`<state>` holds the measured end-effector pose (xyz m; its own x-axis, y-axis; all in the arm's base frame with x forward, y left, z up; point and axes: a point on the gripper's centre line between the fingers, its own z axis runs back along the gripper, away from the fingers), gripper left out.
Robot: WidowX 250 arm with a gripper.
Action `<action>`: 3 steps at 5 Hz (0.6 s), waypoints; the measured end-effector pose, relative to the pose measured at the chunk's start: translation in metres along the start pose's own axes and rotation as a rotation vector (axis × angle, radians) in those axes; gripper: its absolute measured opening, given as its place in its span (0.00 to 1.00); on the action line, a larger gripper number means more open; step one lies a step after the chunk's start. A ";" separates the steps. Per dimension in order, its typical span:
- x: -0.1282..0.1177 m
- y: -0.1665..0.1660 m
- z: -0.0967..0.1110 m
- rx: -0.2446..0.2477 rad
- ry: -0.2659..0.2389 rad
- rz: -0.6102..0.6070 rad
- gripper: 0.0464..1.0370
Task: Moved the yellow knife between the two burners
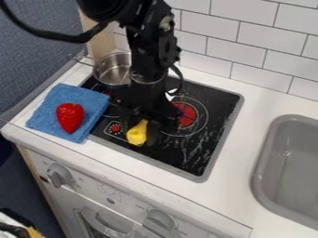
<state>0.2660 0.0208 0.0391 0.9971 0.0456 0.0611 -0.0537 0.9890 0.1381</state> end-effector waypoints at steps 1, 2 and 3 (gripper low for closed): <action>0.005 0.006 -0.017 -0.002 0.037 -0.071 0.47; 0.007 0.015 -0.021 -0.001 0.026 -0.091 0.54; 0.004 0.016 -0.022 -0.002 0.040 -0.081 0.81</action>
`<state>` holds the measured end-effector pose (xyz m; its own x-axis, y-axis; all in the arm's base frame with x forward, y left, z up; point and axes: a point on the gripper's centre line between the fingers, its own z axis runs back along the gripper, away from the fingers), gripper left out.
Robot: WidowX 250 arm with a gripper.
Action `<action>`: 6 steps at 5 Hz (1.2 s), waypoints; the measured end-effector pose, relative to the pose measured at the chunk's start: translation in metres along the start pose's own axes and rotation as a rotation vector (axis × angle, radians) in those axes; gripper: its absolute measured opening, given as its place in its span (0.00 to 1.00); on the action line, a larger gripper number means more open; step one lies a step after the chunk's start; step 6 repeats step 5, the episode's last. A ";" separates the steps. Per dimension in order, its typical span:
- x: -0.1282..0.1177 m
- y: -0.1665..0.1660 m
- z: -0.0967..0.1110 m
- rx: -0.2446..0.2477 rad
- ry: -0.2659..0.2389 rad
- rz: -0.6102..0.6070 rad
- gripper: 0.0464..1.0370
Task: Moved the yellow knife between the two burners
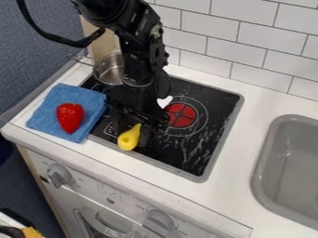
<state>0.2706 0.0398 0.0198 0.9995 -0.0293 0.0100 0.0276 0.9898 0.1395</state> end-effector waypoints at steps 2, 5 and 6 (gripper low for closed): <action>0.000 -0.006 0.002 -0.037 0.010 0.000 0.97; 0.013 -0.009 0.036 -0.122 -0.074 -0.066 0.96; 0.013 -0.009 0.036 -0.122 -0.074 -0.066 0.96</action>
